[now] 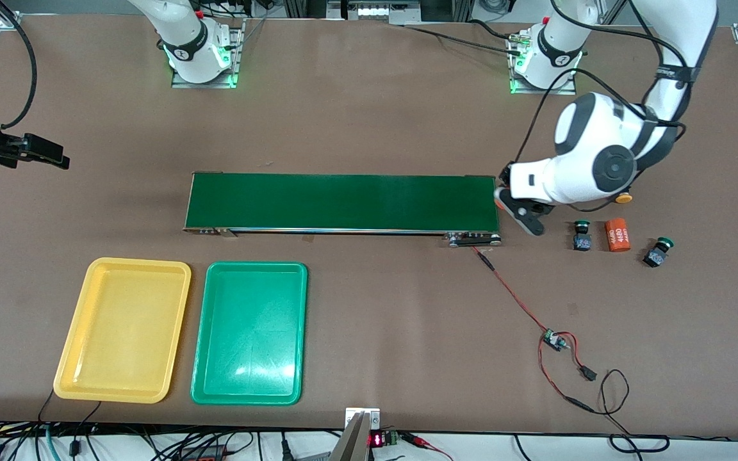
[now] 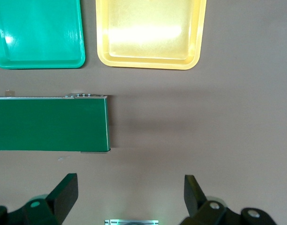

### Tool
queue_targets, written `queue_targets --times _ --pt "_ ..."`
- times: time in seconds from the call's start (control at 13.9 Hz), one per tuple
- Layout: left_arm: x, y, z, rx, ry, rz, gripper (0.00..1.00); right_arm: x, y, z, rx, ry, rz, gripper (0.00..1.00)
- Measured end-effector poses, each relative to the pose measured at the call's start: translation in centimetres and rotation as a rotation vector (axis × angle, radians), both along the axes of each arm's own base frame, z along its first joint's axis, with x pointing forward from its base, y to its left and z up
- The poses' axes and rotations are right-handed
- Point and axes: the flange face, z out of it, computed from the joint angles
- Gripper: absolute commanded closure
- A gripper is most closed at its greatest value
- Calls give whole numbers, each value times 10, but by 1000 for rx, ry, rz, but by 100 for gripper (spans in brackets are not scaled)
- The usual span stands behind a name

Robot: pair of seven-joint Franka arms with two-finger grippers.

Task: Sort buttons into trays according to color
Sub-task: 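Carry the battery with the left gripper onto the belt end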

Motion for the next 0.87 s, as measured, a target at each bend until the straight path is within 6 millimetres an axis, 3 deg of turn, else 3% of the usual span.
queue_targets --times 0.29,0.65,0.87 --pt "-6 -32 -8 -93 -78 -291 100 0 0 0 0 1 0 0" --pt "6 -39 -32 -133 -210 -598 100 0 0 -1 0 1 0 0" --pt "2 -52 -39 -102 -222 -700 100 0 0 -1 0 2 0 0"
